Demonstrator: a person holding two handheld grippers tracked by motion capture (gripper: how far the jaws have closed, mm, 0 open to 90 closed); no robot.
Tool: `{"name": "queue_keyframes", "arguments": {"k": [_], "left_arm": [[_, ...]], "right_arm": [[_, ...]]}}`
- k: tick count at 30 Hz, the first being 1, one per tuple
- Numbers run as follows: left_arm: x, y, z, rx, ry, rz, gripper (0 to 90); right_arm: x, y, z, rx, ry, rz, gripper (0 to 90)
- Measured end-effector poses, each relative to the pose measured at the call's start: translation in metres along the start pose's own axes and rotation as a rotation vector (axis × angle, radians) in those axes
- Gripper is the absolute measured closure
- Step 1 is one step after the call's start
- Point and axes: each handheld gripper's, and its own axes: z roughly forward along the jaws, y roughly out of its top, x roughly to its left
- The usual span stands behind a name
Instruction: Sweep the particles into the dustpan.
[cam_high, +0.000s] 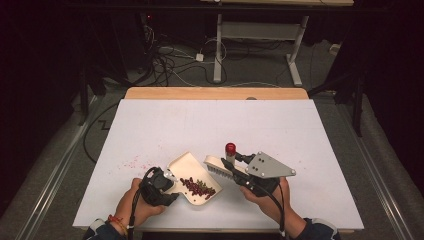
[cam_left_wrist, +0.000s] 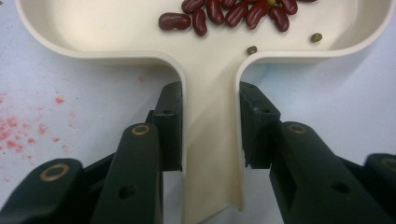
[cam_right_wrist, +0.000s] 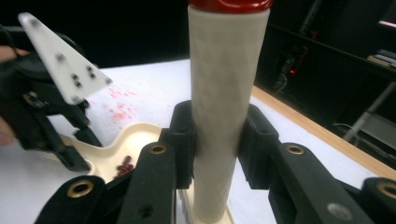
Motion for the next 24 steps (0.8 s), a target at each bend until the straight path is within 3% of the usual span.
{"name": "queue_keyframes", "arguments": {"k": [3, 6, 18, 24], "left_arm": [[0.001, 0.001, 0.001, -0.011, -0.006, -0.011, 63.8], [0.003, 0.003, 0.002, -0.025, -0.009, -0.027, 63.9], [0.001, 0.011, 0.006, -0.084, 0.016, -0.084, 63.8], [0.002, 0.010, 0.007, -0.100, 0.015, -0.106, 63.8]], "right_arm": [[0.001, -0.003, 0.005, 0.012, 0.024, 0.014, 70.2], [0.006, -0.003, 0.008, 0.008, 0.030, -0.004, 70.2], [0.026, -0.001, 0.009, -0.009, 0.083, -0.005, 70.2], [0.023, 0.000, 0.008, -0.023, 0.066, 0.005, 70.2]]}}
